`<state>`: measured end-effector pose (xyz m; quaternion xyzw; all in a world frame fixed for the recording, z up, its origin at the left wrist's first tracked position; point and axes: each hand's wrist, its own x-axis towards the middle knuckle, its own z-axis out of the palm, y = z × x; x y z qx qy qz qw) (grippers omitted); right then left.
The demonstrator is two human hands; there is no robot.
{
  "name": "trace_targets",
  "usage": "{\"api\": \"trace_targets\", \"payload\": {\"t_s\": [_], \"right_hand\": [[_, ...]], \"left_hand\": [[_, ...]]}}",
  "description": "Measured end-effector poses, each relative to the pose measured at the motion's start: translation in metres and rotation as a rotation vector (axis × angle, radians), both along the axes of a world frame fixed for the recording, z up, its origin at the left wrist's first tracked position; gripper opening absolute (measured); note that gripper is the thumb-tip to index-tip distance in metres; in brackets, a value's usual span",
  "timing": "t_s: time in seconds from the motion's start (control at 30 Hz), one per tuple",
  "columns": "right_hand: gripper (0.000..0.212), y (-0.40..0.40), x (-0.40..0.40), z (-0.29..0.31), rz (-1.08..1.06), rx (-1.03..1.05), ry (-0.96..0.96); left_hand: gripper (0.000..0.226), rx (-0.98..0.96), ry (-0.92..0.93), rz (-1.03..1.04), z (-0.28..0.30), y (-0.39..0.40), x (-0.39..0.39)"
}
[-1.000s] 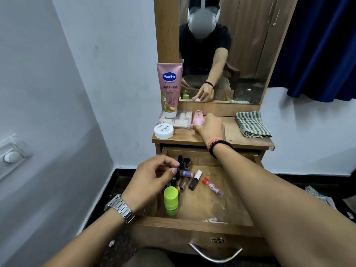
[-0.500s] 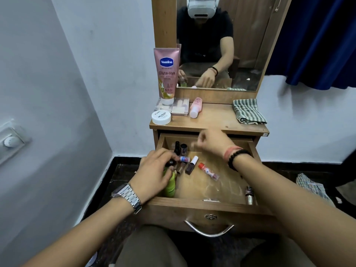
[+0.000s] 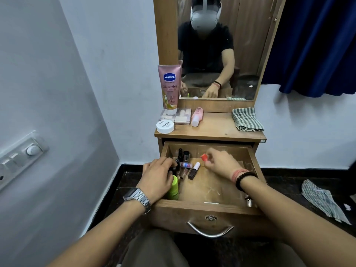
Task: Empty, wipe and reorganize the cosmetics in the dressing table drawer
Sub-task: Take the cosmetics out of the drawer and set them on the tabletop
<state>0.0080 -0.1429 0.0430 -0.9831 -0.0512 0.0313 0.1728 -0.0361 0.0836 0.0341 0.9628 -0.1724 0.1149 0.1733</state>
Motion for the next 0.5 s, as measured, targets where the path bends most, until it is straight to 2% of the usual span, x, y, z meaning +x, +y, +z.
{"api": "trace_targets", "payload": {"t_s": [0.13,0.27,0.5], "right_hand": [[0.02,0.002,0.003,0.028,0.04,0.343,-0.098],[0.031,0.015,0.014,0.049,0.041,0.662,-0.103],[0.04,0.028,0.049,0.075,0.052,0.522,-0.163]], "left_hand": [[0.027,0.012,0.005,0.004,0.0,0.0,0.0],[0.028,0.021,0.01,0.012,0.0,0.001,0.001],[0.029,-0.009,0.022,0.008,0.001,0.0,0.0]]}}
